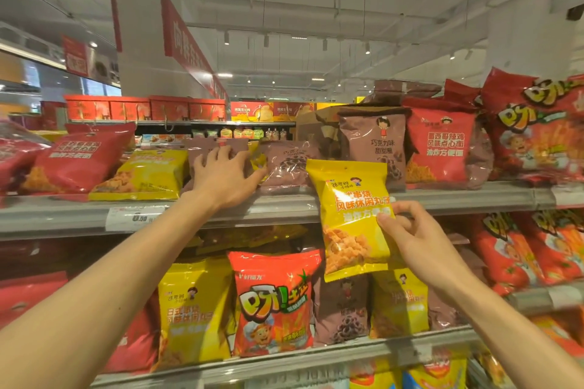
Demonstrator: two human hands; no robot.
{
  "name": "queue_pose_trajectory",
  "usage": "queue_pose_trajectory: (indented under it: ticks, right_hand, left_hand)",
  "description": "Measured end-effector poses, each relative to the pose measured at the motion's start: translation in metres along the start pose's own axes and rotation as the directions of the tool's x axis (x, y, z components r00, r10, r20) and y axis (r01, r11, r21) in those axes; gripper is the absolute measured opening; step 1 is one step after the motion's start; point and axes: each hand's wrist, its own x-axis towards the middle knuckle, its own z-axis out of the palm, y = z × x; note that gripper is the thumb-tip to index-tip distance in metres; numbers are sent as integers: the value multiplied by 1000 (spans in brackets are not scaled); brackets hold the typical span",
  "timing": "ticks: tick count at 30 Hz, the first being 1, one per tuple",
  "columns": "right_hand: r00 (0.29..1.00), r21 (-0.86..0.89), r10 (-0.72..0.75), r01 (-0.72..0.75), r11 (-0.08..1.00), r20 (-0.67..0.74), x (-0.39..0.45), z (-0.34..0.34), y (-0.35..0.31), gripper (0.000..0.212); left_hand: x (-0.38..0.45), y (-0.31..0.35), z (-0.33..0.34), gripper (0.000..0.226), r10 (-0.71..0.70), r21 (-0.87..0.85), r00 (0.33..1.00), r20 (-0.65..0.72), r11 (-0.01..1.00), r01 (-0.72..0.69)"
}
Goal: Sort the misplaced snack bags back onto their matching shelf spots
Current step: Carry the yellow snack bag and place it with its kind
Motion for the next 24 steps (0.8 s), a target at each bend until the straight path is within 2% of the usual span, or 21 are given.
queue_pose_trajectory:
  ticks: [4,8,12,17,19,22,24]
  right_hand:
    - [1000,-18,1,-2,1000,-28,-5,6,2,12]
    - [998,-34,17,-19,999,-55,-9,9,4,7]
    - [997,-15,3,-4,1000,-82,-18,10,11,10]
    - [994,42,-6,11,999,-111,-39,17,25,6]
    - [995,62,0,6,998,-103,-50,18,34,9]
    - [996,104,24,-15,994,-85,-71,22,46,11]
    - [996,134,44,-34,990,-74,-88,25,56,12]
  left_hand:
    - [-2,-2,-1,59,122,-69,992,-13,990,-123]
    - [-5,-5,0,62,149,-137,987,-51,978,-155]
    - [-28,-4,-2,56,171,-234,958,-230,946,-225]
    - [-98,-2,6,40,97,-438,920,-379,857,-270]
    - [-135,-1,15,37,32,-522,935,-352,823,-225]
    - [-191,-3,35,35,-79,-671,979,-190,738,-71]
    - [-227,-10,52,35,-135,-712,987,-91,701,31]
